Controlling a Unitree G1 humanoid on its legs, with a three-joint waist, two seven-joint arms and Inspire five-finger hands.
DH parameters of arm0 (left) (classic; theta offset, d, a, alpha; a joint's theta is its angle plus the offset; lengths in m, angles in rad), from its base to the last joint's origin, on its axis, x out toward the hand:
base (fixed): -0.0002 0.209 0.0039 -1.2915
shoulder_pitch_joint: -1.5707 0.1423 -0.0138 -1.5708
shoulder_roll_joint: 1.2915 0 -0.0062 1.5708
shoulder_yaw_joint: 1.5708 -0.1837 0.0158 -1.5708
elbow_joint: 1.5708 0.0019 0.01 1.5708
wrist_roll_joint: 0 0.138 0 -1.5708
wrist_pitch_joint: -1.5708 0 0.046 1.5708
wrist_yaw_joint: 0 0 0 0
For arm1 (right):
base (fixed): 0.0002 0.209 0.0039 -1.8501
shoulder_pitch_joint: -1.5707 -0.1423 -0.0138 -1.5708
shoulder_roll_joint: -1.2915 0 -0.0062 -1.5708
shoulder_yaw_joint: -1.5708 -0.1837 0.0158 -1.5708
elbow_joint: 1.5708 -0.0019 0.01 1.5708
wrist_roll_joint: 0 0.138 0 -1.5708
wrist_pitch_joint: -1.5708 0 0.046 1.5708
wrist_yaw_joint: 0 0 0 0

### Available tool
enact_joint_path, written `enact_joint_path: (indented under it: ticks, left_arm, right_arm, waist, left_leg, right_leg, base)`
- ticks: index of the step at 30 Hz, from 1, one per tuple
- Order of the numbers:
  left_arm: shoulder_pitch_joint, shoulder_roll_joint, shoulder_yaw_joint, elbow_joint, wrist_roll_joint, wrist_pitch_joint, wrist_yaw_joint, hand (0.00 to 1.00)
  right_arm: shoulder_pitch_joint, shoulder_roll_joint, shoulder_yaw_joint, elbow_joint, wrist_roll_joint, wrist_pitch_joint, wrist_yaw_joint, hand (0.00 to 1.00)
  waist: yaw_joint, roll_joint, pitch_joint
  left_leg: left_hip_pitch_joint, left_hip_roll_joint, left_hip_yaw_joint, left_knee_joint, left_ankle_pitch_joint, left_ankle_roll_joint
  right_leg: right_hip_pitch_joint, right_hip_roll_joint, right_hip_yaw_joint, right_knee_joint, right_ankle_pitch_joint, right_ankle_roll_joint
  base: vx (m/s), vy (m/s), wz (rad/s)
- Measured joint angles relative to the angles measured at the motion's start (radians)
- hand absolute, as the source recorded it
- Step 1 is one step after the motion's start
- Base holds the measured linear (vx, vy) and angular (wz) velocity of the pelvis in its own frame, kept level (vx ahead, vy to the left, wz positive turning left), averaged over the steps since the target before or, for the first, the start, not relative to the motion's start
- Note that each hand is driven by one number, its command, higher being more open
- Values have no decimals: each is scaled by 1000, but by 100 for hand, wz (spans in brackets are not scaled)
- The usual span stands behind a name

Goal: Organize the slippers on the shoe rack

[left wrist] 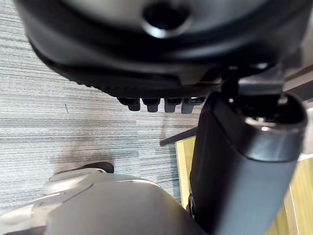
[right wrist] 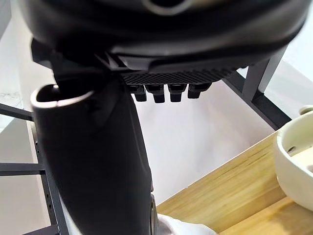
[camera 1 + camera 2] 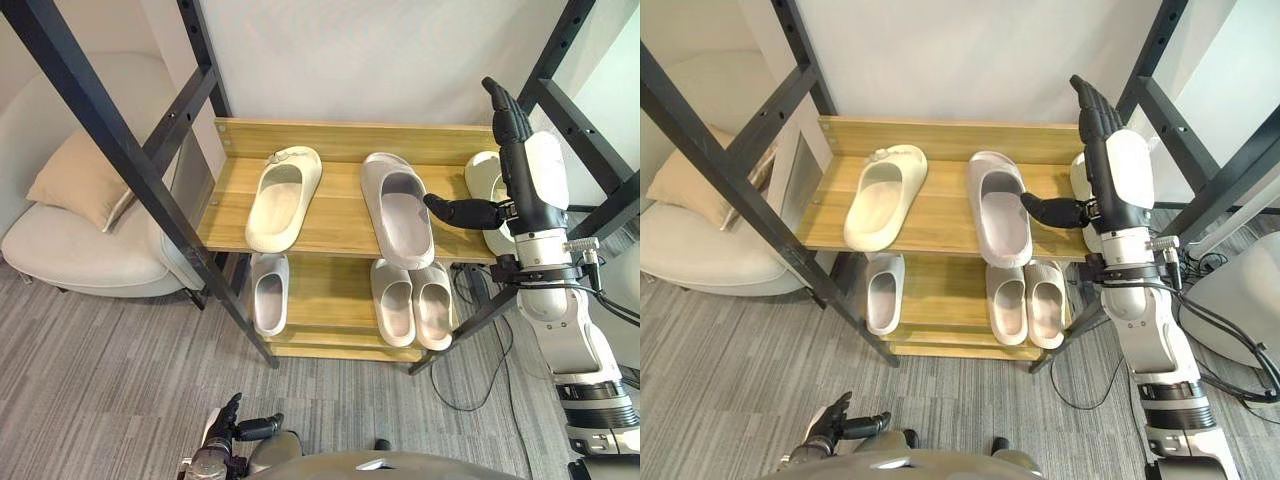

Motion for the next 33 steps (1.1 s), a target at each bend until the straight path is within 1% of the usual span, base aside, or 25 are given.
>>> enact_joint_path:
  ticks: [3,8,9,17,20,23,26,33]
  left_arm:
    - [0,4,0,-1,-1,-5,-2,100]
    - [0,6,0,-4,-2,-6,-6,100]
    - [0,6,0,-4,-2,-6,-6,100]
    - [0,14,0,-11,-6,-8,-7,100]
    - [0,15,0,-17,-7,-8,-7,100]
    - [-2,14,-1,-20,-11,-8,-7,100]
    - [-3,15,-1,-21,-19,-11,-7,100]
    - [-2,15,-1,-20,-23,-18,-7,100]
  right_arm:
    - [-3,-3,32,12,1,0,7,100]
    - [-30,-4,83,81,2,0,23,100]
    - [-36,-4,88,86,3,0,26,0]
    - [-134,-4,137,182,16,-1,43,0]
    - [-174,-3,161,257,80,-2,56,0]
    - [-224,0,163,314,104,2,48,0]
    - [-252,2,163,327,134,15,51,0]
    - [-261,5,163,326,180,14,63,0]
  waist:
    - [3,-6,-3]
    - [8,-12,-4]
    - [8,-13,-3]
    - [13,-26,4]
    - [17,-28,5]
    - [26,-28,6]
    - [35,-32,8]
    - [35,-32,9]
  left_leg:
    - [-14,-2,-4,2,2,3]
    - [-21,-12,-16,2,5,7]
    - [-22,-15,-18,2,5,8]
    - [-28,-26,-27,-5,14,19]
    - [-41,-32,-41,-7,24,22]
    - [-42,-33,-46,-9,27,22]
    - [-42,-35,-52,-20,35,22]
    - [-40,-36,-57,-31,42,22]
  right_leg:
    - [-11,-1,-2,0,2,2]
    - [-11,-8,-12,-3,5,6]
    - [-11,-11,-13,-3,6,9]
    - [-21,-17,-13,-3,11,10]
    - [-27,-20,-29,-6,16,9]
    - [-27,-20,-34,-6,17,9]
    - [-27,-20,-41,-8,18,8]
    - [-27,-21,-53,-10,20,6]
  base:
    - [-1,2,1]
    - [-5,19,7]
    - [-12,33,4]
    - [-20,15,0]
    - [-18,10,11]
    - [-9,8,7]
    - [-6,3,6]
    - [3,0,2]
